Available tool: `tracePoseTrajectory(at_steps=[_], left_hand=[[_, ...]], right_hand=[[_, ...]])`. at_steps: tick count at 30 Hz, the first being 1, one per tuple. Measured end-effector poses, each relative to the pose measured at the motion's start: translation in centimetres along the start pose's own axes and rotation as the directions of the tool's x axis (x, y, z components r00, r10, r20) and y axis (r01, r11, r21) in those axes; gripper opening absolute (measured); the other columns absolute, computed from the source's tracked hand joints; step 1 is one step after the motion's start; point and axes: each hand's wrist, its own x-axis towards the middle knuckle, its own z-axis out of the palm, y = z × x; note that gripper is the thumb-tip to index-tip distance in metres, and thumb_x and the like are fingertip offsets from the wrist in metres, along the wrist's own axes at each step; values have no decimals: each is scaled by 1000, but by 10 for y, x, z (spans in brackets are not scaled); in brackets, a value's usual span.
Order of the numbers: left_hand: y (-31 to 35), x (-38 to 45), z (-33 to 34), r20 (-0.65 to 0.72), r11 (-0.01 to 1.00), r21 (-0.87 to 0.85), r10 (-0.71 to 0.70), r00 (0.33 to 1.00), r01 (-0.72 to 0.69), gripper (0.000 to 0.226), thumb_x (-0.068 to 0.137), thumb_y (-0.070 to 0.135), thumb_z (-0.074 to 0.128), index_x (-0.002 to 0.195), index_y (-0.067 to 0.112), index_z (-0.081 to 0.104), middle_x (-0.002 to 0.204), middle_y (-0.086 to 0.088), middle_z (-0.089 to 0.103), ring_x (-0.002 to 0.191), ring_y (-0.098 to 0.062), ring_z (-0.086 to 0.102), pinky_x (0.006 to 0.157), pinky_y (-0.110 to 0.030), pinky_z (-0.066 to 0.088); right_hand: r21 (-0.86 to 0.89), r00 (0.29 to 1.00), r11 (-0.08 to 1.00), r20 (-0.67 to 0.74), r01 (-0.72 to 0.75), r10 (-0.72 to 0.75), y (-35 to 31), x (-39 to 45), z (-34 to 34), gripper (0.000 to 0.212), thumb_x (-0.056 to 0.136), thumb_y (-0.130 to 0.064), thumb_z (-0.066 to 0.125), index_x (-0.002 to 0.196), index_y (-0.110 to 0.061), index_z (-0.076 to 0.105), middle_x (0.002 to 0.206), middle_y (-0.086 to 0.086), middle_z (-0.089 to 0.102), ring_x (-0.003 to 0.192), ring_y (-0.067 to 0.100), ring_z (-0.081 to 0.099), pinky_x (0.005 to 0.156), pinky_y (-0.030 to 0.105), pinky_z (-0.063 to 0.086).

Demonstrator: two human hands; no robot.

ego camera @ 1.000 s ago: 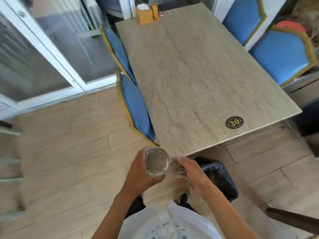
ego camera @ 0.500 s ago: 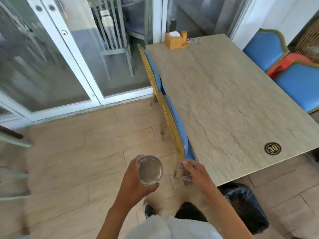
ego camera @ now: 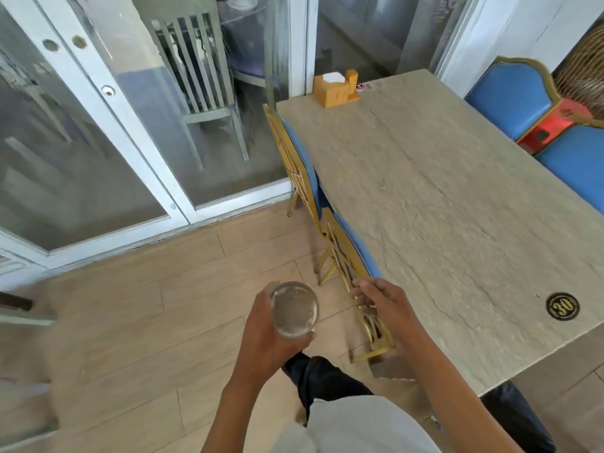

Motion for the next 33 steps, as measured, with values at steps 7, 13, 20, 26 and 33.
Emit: tracePoseTrajectory(at_steps=[7, 13, 20, 26, 33], left_hand=[[0, 124, -17, 135, 999, 13, 28, 991, -30, 99, 51, 43, 91, 135, 42, 39, 128, 25, 50, 120, 8, 49, 86, -7, 42], [16, 231, -30, 261, 991, 58, 99, 960, -118, 107, 50, 56, 93, 139, 37, 38, 128, 28, 47, 118, 17, 44, 88, -9, 40], [46, 328, -15, 397, 971, 59, 190, 898, -232, 105, 48, 50, 97, 135, 43, 38, 130, 25, 50, 118, 12, 48, 90, -7, 41], [63, 412, 15, 582, 935, 23, 275, 766, -353, 108, 51, 45, 96, 141, 35, 37, 131, 23, 49, 116, 19, 44, 89, -2, 37], [80, 514, 45, 746, 889, -90, 358, 561, -448, 109, 52, 45, 95, 143, 35, 35, 135, 14, 51, 123, -4, 50, 102, -26, 47]], right_hand=[[144, 990, 990, -140, -1, 21, -33, 92, 15, 20, 105, -15, 57, 107, -7, 76, 88, 5, 77, 80, 15, 71, 70, 28, 56], [184, 970, 983, -237, -16, 60, -64, 158, 9, 18, 104, -16, 59, 106, -5, 73, 90, 6, 76, 78, 19, 70, 68, 24, 57], [202, 913, 979, -399, 1, 82, -86, 196, -2, 18, 105, -11, 55, 105, -11, 74, 88, 2, 78, 71, 6, 73, 66, 19, 58], [297, 809, 954, -553, -33, 200, -89, 230, -4, 16, 104, -15, 58, 110, -12, 73, 95, 3, 78, 84, 17, 73, 72, 23, 58], [353, 657, 935, -695, -42, 292, -112, 283, 3, 9, 101, -14, 63, 106, -13, 71, 94, 9, 75, 83, 19, 71, 70, 25, 57]])
